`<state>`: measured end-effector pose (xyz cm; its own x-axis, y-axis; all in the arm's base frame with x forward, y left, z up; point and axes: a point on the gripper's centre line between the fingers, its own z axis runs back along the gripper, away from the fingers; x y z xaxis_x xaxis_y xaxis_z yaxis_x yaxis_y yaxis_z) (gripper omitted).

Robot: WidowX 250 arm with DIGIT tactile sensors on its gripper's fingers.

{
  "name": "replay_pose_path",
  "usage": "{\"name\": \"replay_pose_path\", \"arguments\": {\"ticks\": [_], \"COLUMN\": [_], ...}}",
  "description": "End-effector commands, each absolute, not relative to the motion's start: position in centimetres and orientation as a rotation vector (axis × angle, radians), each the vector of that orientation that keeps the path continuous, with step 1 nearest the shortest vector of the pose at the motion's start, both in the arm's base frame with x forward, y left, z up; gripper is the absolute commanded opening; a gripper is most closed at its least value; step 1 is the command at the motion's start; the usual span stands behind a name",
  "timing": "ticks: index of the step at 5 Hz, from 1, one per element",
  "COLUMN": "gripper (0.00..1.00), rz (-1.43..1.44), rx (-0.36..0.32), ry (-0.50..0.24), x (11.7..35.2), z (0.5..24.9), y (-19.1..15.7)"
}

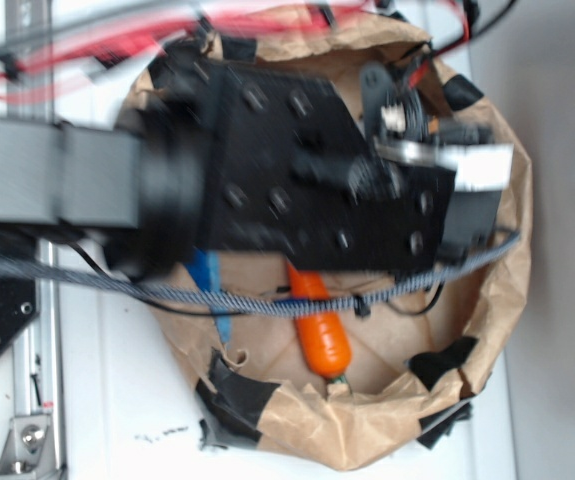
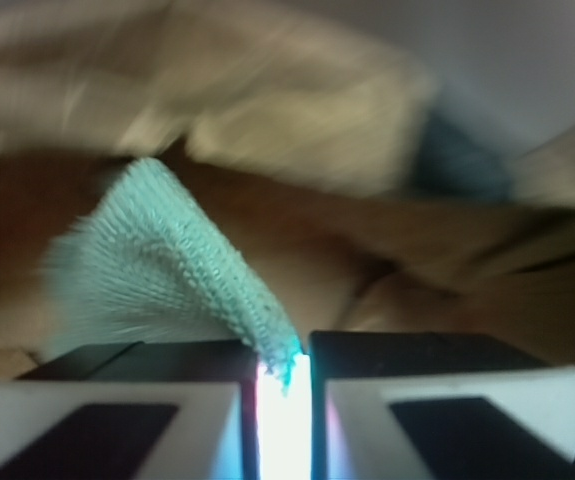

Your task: Grab the blue cloth.

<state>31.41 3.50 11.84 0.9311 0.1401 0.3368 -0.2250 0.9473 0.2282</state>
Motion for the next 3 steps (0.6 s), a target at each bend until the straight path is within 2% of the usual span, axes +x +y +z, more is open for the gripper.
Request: {"name": "replay_pose_path", "arguments": {"ticks": [1, 2, 3], "gripper": [0.0, 0.0, 0.0], "rz": [0.502, 0.487, 0.469], "rx": [0.28, 0.254, 0.279], "ry": [-0.186, -0.127, -0.097], "x": [28.2, 27.5, 27.2], "z": [17.7, 18.0, 17.5], "y": [4.0, 2.7, 1.8]}}
